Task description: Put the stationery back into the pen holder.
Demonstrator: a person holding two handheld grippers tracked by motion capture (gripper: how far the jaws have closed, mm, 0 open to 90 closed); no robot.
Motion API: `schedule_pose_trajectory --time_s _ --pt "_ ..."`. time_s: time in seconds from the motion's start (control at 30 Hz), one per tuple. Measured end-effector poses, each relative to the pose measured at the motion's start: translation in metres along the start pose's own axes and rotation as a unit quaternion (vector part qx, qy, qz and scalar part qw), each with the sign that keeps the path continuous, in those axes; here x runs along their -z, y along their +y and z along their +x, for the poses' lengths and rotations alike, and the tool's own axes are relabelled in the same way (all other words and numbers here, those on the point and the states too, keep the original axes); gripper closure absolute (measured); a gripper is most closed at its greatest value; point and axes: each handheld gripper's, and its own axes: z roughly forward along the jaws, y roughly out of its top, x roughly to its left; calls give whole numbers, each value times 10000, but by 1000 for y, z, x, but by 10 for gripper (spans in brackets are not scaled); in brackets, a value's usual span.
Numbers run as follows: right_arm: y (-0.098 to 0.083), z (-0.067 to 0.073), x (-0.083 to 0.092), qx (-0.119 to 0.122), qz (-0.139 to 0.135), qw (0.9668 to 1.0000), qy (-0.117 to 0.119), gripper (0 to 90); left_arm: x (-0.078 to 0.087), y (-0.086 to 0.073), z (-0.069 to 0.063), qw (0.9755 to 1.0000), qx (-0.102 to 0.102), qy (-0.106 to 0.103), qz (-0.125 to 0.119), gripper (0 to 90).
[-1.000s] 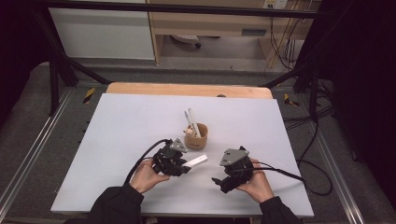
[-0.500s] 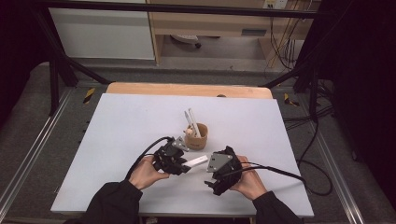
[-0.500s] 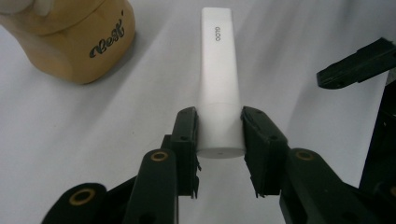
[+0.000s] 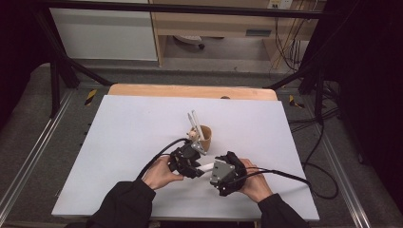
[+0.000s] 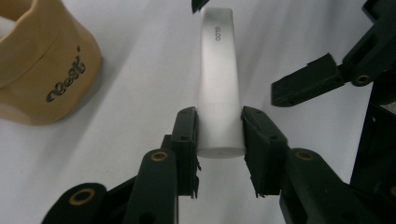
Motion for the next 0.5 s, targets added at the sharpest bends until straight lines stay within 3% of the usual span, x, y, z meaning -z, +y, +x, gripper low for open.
schedule_pose_trajectory --time_s 0.27,0.5 --pt "-3 5 -1 586 37 9982 -122 369 -6 11 -9 9999 -116 -64 76 662" --pt "-5 9 -2 955 82 9952 -189 485 -10 16 -12 9997 -164 -89 160 662"
